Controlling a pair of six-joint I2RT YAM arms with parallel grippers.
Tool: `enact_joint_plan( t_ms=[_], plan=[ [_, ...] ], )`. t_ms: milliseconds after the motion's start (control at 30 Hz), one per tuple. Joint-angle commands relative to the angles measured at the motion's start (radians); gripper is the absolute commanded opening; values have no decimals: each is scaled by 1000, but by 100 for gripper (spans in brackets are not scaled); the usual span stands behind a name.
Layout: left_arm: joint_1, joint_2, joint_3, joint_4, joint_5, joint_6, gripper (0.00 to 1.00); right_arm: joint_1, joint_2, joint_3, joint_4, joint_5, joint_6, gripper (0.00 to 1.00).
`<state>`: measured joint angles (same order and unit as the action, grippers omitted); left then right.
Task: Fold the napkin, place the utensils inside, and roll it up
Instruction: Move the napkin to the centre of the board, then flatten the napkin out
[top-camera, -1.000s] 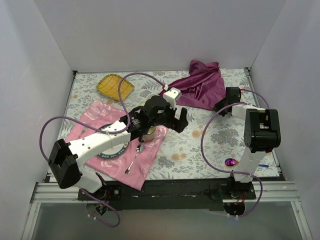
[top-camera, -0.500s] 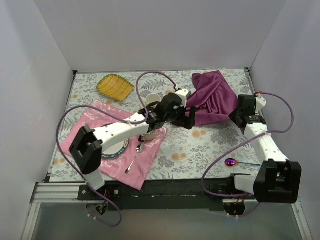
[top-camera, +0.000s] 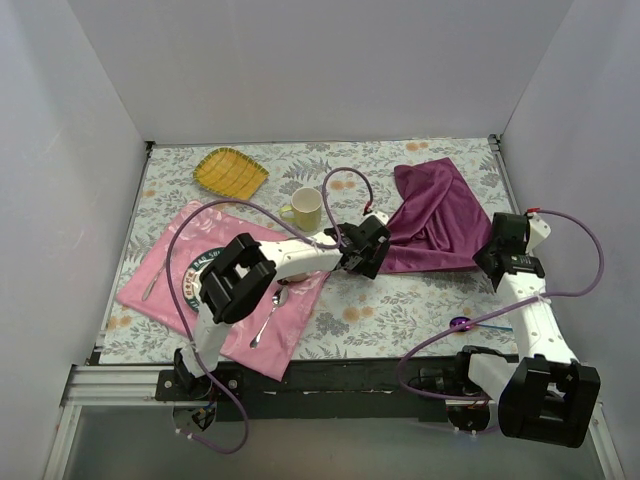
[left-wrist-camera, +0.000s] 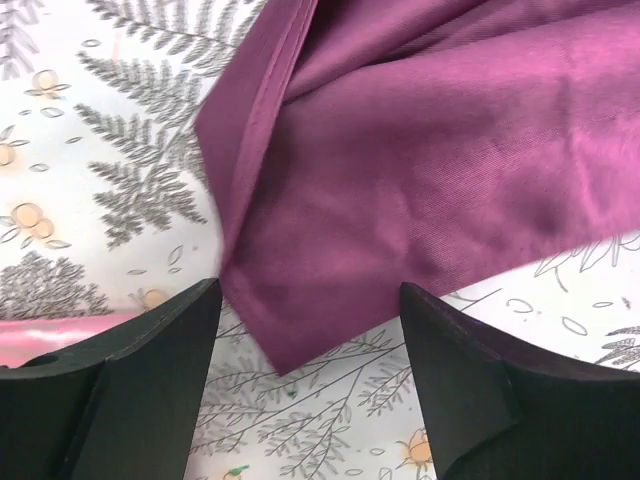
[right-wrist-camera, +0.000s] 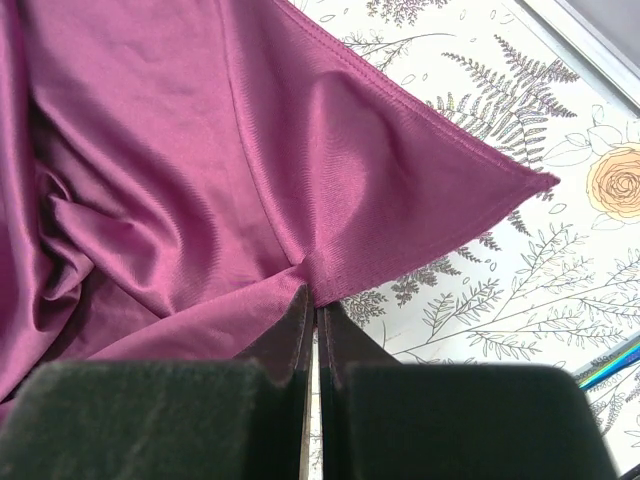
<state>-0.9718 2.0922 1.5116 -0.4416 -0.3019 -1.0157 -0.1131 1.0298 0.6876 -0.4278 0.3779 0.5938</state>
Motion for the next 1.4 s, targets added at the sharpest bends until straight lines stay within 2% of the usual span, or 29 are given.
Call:
enact_joint_plan(
  t_ms=[0, 67, 233, 400, 433, 467, 533, 567, 733, 867, 1000, 1200, 1367],
  plan=[
    [-2, -142, -50, 55, -72, 0, 70, -17, 3, -10, 15, -14, -38, 4],
    [-2, -164, -85, 76, -45, -1, 71, -28, 18, -8, 18, -34, -43, 4],
    [-1, -153, -88, 75, 0, -26, 79, -46, 36, -8, 31, -80, -43, 5],
    [-1, -101, -59, 29, 21, -69, 73, -51, 49, -3, 27, -96, -46, 12],
    [-2, -100, -62, 29, 29, -76, 71, -53, 49, -2, 26, -91, -51, 18],
    [-1, -97, -68, 32, 38, -84, 70, -56, 55, 0, 26, -91, -51, 29],
    [-2, -101, -97, 55, 43, -86, 69, -63, 64, 0, 23, -88, -54, 40],
    [-1, -112, -114, 67, 44, -80, 68, -69, 72, 0, 23, -89, -52, 55],
    [-1, -115, -148, 93, 49, -72, 68, -118, 87, -19, 23, -106, -35, 78],
    [1, -101, -148, 103, 58, -75, 68, -197, 102, -71, 50, -172, -20, 78],
    [7, -84, -133, 109, 66, -73, 65, -292, 124, -109, 77, -232, -12, 78],
    [38, -55, -119, 121, 102, -77, 56, -418, 154, -134, 113, -270, -47, 85],
    [48, -41, -110, 132, 119, -66, 36, -444, 190, -128, 156, -252, -88, 86]
  ],
)
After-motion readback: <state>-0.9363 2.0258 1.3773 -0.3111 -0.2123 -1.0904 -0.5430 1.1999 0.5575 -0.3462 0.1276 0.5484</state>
